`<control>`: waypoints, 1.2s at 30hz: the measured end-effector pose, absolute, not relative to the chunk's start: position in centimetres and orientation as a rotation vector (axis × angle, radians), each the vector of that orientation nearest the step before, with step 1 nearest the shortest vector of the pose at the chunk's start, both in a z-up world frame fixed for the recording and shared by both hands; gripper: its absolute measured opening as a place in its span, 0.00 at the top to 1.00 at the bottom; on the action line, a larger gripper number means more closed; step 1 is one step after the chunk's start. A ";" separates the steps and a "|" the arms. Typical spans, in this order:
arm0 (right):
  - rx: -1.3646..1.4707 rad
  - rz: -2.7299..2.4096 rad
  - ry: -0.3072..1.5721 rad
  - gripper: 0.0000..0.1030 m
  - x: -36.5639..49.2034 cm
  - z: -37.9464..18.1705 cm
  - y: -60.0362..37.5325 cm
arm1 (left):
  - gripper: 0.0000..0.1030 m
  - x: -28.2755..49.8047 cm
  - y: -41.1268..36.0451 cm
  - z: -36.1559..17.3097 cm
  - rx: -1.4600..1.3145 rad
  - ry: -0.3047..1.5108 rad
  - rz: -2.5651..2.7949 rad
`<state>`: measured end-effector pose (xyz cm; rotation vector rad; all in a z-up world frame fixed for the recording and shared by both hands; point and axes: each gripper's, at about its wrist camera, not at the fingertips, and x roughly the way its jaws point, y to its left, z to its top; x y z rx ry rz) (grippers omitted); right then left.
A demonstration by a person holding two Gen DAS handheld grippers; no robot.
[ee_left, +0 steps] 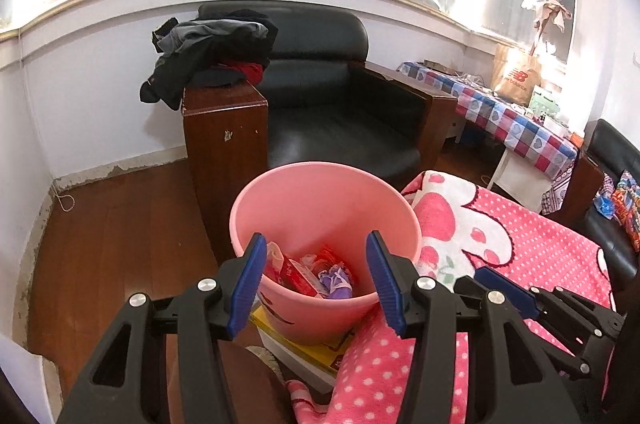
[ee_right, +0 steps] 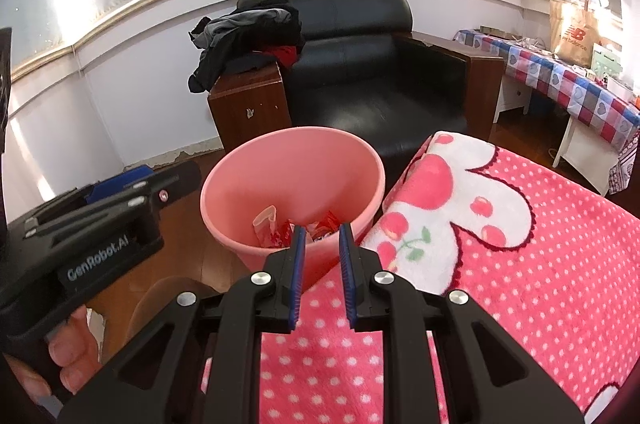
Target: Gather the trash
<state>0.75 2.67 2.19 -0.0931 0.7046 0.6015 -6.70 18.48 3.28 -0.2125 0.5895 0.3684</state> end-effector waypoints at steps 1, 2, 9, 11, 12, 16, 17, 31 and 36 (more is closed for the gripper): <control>-0.089 0.601 0.704 0.83 0.6 2.1 2.5 | 0.50 -6.7 18.4 3.2 -0.210 0.587 0.370; -0.085 0.601 0.703 0.81 0.5 2.1 2.3 | 0.50 -6.8 18.3 3.1 -0.206 0.585 0.374; -0.042 0.593 0.660 0.57 0.0 2.6 1.3 | 0.50 -7.4 17.9 2.9 -0.189 0.561 0.396; -0.036 0.592 0.652 0.57 -0.1 2.7 1.2 | 0.50 -7.6 17.8 2.8 -0.197 0.557 0.396; -0.036 0.593 0.649 0.57 -0.1 2.7 1.1 | 0.50 -7.6 17.8 2.8 -0.199 0.558 0.396; -0.044 0.589 0.636 0.57 -0.5 2.6 1.1 | 0.50 -8.0 17.8 2.5 -0.206 0.561 0.389; -0.046 0.588 0.634 0.57 -0.6 2.6 1.1 | 0.50 -8.1 17.7 2.4 -0.209 0.561 0.388; -0.049 0.574 0.619 0.57 -1.4 2.7 0.7 | 0.39 -8.7 17.7 2.6 -0.211 0.554 0.378; -0.053 0.569 0.615 0.57 -1.6 2.7 0.7 | 0.35 -9.0 17.4 2.7 -0.200 0.553 0.369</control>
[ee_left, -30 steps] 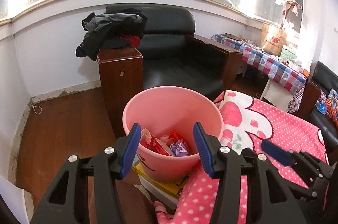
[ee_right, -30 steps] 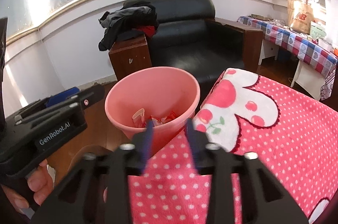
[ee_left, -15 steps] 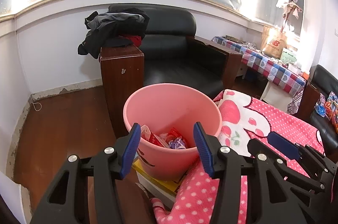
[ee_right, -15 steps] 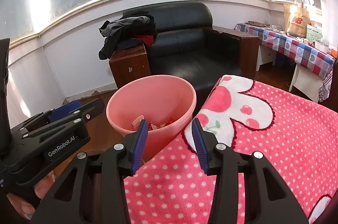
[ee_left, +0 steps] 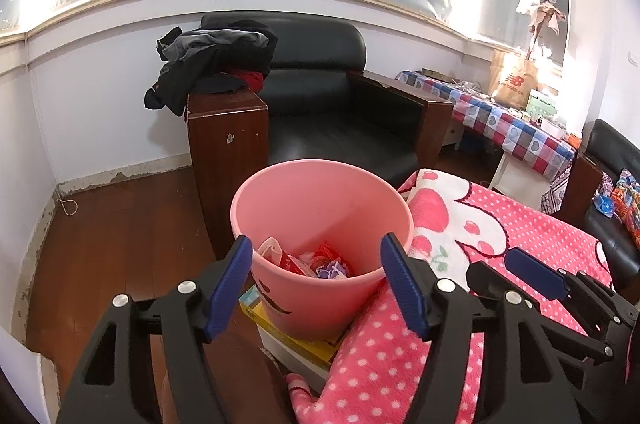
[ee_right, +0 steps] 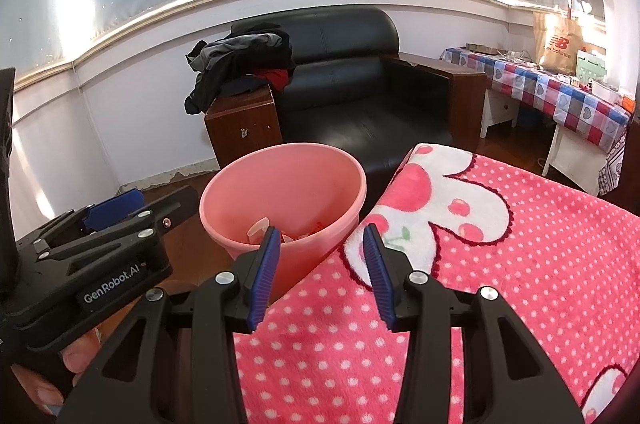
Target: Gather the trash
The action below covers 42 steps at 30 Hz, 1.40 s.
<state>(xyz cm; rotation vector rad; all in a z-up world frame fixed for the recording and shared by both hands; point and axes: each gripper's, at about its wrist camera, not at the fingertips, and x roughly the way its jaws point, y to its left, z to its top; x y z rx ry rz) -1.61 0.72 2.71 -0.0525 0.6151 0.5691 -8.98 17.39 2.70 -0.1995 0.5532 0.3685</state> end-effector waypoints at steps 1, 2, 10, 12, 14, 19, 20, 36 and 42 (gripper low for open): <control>-0.053 0.569 0.615 0.57 -1.6 2.7 0.8 | 0.35 -9.0 17.4 2.7 -0.199 0.555 0.368; -0.053 0.568 0.615 0.57 -1.7 2.7 0.7 | 0.35 -9.0 17.3 2.6 -0.198 0.558 0.369; -0.057 0.557 0.615 0.57 -1.8 2.6 0.6 | 0.35 -8.6 17.5 2.4 -0.211 0.583 0.369; -0.059 0.556 0.614 0.57 -1.9 2.5 0.5 | 0.35 -8.6 17.6 2.3 -0.227 0.586 0.364; -0.062 0.552 0.613 0.57 -1.9 2.5 0.6 | 0.35 -8.7 17.7 2.2 -0.237 0.586 0.365; -0.068 0.543 0.613 0.57 -1.9 2.4 0.5 | 0.35 -8.7 17.4 2.3 -0.223 0.578 0.356; -0.068 0.542 0.614 0.57 -2.0 2.4 0.5 | 0.35 -8.7 17.4 2.3 -0.218 0.578 0.355; -0.073 0.526 0.620 0.57 -1.7 2.4 0.4 | 0.38 -8.7 16.9 2.3 -0.206 0.578 0.347; -0.073 0.525 0.620 0.57 -1.6 2.4 0.4 | 0.39 -8.5 16.9 2.3 -0.202 0.575 0.346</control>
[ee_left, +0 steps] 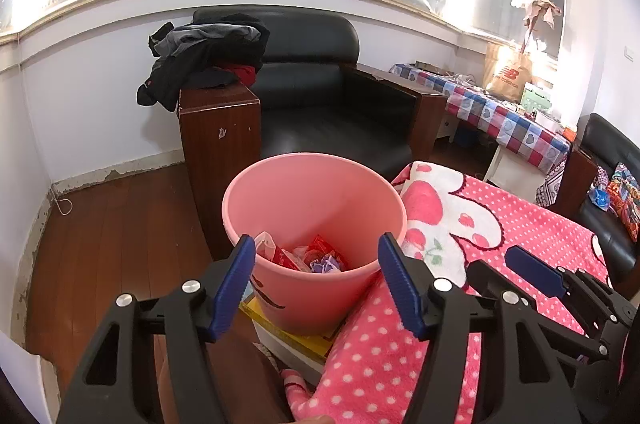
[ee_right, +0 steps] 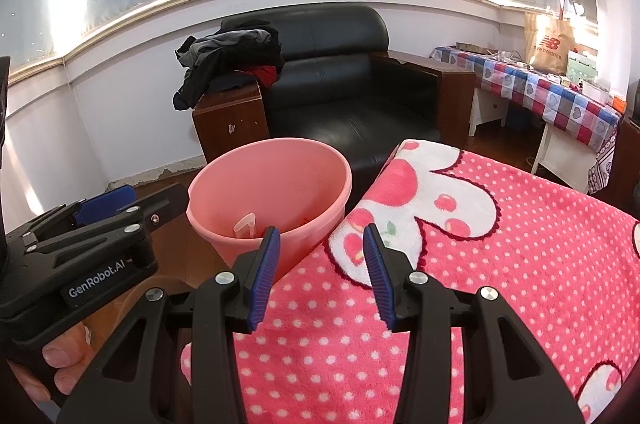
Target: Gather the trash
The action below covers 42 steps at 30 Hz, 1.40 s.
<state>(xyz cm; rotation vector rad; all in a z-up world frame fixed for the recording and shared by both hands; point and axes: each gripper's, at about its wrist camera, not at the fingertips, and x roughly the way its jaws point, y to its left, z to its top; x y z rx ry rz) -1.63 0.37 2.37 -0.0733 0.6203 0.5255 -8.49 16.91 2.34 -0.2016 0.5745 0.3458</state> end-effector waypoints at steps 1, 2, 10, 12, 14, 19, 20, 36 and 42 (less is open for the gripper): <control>-0.074 0.525 0.620 0.57 -1.7 2.4 0.4 | 0.39 -8.5 16.9 2.3 -0.201 0.575 0.346; -0.074 0.526 0.621 0.57 -1.7 2.3 0.4 | 0.39 -8.4 16.9 2.3 -0.199 0.575 0.345; -0.073 0.525 0.617 0.57 -1.7 2.4 0.3 | 0.39 -8.5 16.8 2.4 -0.200 0.573 0.347; -0.074 0.526 0.618 0.57 -1.7 2.4 0.4 | 0.39 -8.5 16.8 2.3 -0.201 0.574 0.345; -0.075 0.526 0.618 0.57 -1.7 2.4 0.4 | 0.39 -8.5 16.8 2.4 -0.200 0.575 0.345; -0.073 0.524 0.619 0.57 -1.7 2.4 0.3 | 0.39 -8.5 16.7 2.4 -0.199 0.574 0.347; -0.073 0.525 0.618 0.57 -1.7 2.4 0.4 | 0.39 -8.5 16.7 2.3 -0.199 0.573 0.346; -0.070 0.523 0.620 0.57 -1.7 2.4 0.4 | 0.40 -8.4 16.5 2.4 -0.196 0.576 0.344; -0.070 0.523 0.621 0.57 -1.7 2.4 0.3 | 0.40 -8.4 16.5 2.4 -0.195 0.575 0.344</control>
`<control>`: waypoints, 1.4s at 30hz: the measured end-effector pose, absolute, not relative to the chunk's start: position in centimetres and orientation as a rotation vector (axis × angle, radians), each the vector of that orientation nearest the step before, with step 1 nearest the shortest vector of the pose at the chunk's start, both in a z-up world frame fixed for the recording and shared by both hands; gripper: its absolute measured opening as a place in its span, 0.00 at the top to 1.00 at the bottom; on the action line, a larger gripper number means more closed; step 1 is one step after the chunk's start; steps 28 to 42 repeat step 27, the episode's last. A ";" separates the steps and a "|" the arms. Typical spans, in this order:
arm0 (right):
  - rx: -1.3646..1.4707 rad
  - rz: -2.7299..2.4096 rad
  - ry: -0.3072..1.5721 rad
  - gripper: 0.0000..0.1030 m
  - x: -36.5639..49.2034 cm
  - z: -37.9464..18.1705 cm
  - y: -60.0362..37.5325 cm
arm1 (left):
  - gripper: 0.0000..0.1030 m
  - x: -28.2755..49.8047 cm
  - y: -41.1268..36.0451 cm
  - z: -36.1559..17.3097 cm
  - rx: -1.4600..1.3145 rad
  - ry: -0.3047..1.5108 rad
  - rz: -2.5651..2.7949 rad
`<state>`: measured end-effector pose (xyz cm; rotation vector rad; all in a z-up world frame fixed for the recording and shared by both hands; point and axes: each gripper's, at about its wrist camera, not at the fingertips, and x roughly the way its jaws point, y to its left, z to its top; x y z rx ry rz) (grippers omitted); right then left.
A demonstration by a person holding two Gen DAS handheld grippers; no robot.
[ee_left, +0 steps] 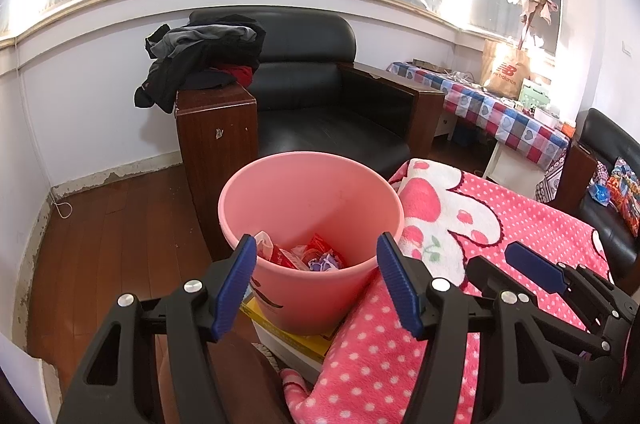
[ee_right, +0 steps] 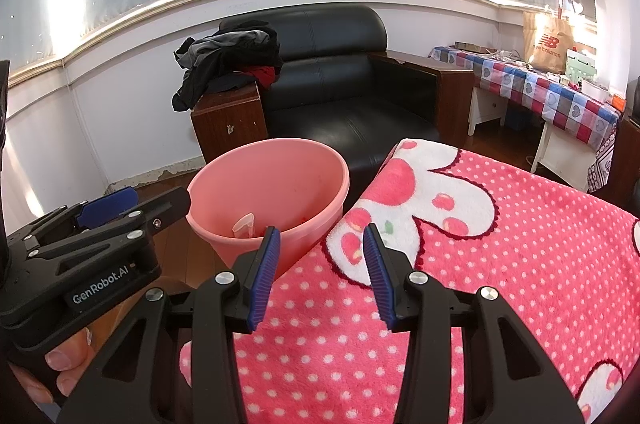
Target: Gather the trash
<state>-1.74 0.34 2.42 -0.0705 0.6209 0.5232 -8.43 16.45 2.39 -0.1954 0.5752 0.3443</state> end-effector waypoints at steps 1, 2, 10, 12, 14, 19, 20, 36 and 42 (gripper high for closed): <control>-0.070 0.524 0.620 0.57 -1.7 2.4 0.3 | 0.40 -8.4 16.4 2.4 -0.196 0.576 0.344; -0.070 0.523 0.620 0.57 -1.7 2.4 0.3 | 0.40 -8.4 16.4 2.4 -0.197 0.576 0.344; -0.069 0.522 0.620 0.57 -1.7 2.4 0.2 | 0.40 -8.4 16.1 2.4 -0.193 0.576 0.342; -0.070 0.522 0.620 0.57 -1.7 2.4 0.3 | 0.40 -8.3 16.0 2.3 -0.191 0.577 0.341; -0.069 0.521 0.621 0.57 -1.6 2.3 0.2 | 0.40 -8.2 15.8 2.3 -0.189 0.579 0.340; -0.066 0.518 0.622 0.57 -1.5 2.1 -0.1 | 0.40 -8.1 15.3 2.0 -0.183 0.576 0.339; -0.066 0.518 0.623 0.57 -1.5 2.1 -0.2 | 0.40 -8.0 15.3 2.0 -0.182 0.579 0.339; -0.061 0.513 0.624 0.57 -1.6 2.0 -0.5 | 0.40 -7.7 15.4 1.9 -0.181 0.588 0.328; -0.061 0.513 0.624 0.57 -1.6 2.0 -0.5 | 0.40 -7.7 15.4 1.9 -0.181 0.588 0.328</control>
